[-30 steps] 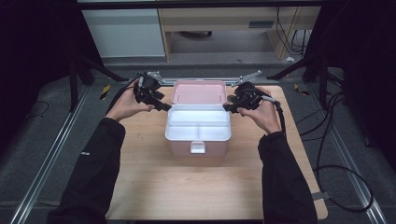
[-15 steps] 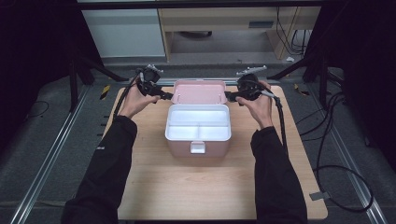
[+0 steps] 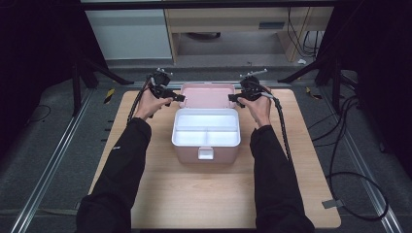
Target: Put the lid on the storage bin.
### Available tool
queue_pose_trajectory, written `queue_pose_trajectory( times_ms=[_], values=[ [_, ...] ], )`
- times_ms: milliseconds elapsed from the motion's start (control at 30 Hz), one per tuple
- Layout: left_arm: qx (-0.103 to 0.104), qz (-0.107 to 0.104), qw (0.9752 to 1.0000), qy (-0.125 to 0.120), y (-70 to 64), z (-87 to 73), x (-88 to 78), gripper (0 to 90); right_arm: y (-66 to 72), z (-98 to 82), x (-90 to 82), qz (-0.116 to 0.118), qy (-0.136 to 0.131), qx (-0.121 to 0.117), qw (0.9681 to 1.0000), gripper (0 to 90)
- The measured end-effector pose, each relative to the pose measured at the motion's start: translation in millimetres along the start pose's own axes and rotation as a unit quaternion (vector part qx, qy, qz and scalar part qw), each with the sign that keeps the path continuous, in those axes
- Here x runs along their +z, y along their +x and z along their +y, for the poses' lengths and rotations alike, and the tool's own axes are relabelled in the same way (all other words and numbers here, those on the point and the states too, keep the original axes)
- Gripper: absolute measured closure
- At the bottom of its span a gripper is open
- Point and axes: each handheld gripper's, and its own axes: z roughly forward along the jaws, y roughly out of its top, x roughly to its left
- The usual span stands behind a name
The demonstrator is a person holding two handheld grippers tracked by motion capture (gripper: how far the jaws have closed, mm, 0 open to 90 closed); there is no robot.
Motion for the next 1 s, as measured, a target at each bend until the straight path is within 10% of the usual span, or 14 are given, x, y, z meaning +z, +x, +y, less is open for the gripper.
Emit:
queue_pose_trajectory(
  times_ms=[1000],
  values=[
    [-0.024, -0.036, 0.9989, 0.019, -5.5, -6.0, 25.9, 33.8, 2.4, -11.1, 32.9, 0.036, 0.037, 0.039, 0.9979, 33.9]
  ],
)
